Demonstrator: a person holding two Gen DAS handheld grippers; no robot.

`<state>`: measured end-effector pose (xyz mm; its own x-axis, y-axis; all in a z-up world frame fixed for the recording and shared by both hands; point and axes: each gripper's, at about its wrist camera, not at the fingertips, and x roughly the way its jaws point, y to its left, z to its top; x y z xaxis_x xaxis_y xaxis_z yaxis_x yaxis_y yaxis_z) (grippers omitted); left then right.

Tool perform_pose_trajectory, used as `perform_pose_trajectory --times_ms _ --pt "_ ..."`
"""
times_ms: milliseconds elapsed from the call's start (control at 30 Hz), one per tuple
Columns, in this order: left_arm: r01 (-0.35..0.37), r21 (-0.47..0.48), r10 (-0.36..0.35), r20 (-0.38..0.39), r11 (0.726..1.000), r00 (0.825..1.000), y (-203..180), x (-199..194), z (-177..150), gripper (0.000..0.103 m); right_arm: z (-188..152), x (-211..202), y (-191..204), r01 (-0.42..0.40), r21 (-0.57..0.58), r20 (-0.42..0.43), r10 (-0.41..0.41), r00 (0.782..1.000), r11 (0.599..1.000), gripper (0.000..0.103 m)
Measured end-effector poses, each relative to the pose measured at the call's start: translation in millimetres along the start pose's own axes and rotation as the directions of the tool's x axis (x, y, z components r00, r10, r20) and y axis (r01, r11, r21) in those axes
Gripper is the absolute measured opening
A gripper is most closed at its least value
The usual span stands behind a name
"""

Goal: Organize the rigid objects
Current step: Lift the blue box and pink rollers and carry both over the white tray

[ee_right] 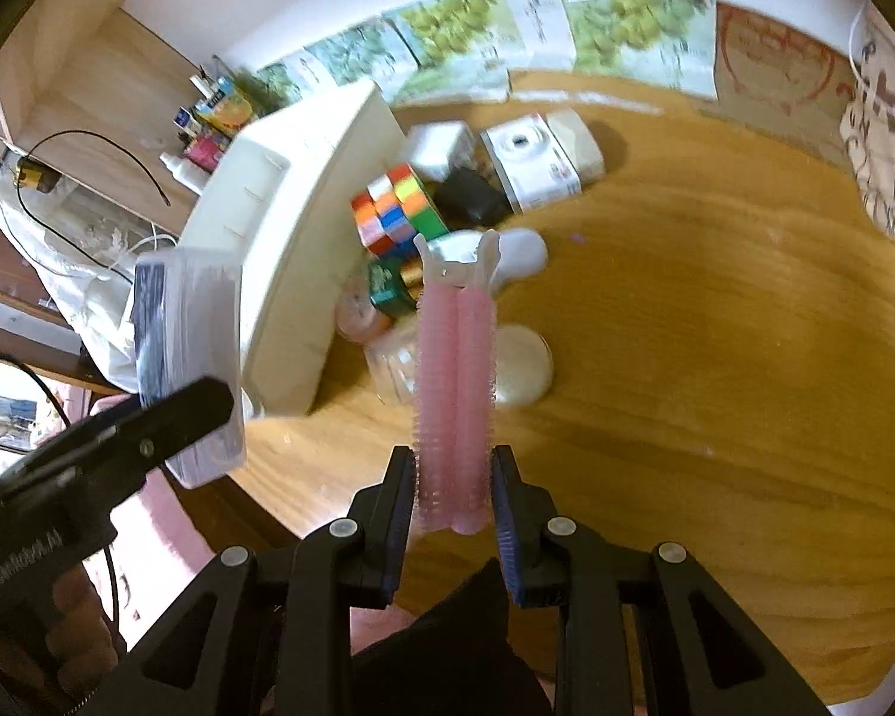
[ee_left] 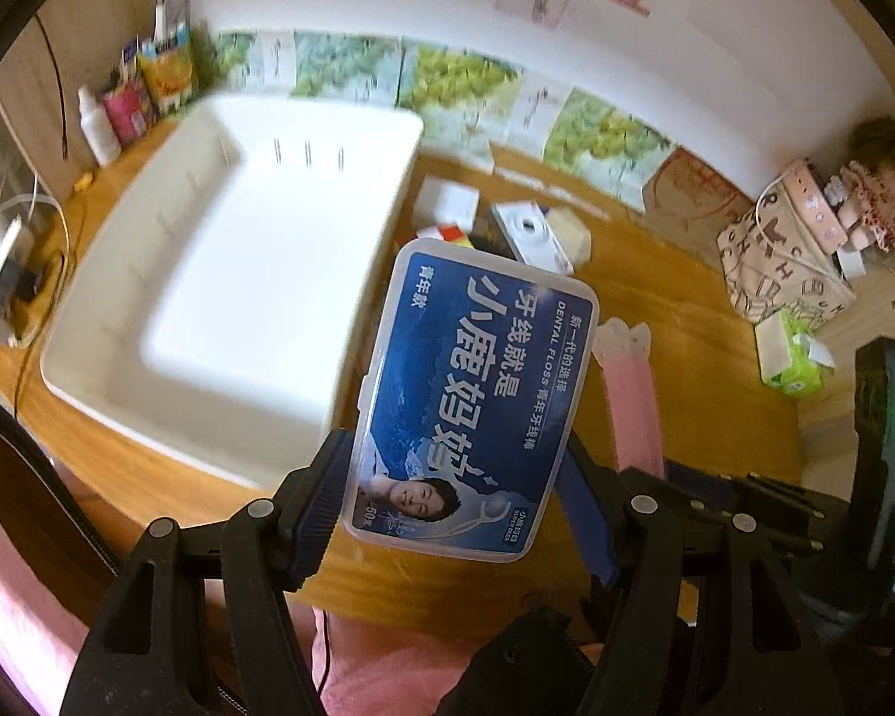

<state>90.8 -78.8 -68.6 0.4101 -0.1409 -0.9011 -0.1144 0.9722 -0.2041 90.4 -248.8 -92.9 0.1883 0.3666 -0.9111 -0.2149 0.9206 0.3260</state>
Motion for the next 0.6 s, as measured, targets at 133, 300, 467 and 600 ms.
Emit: perform_pose_trajectory --times_ms 133,300,467,600 --pt "0.012 0.032 -0.015 0.076 0.999 0.997 15 -9 12 0.07 7 -5 20 -0.005 -0.015 0.063 0.006 0.998 1.0 0.026" --pt "0.01 0.055 -0.018 0.148 0.998 0.989 35 -13 22 0.07 14 -7 41 -0.015 -0.031 0.123 0.019 0.992 0.999 0.026" --pt "0.053 0.043 -0.061 0.207 0.998 0.976 63 -19 32 0.07 22 -7 70 -0.015 -0.077 0.179 0.028 0.983 0.997 0.026" --pt "0.063 0.05 -0.074 0.262 0.997 0.962 83 -24 40 0.07 31 -2 92 -0.01 -0.1 0.205 0.03 0.978 0.995 0.026"
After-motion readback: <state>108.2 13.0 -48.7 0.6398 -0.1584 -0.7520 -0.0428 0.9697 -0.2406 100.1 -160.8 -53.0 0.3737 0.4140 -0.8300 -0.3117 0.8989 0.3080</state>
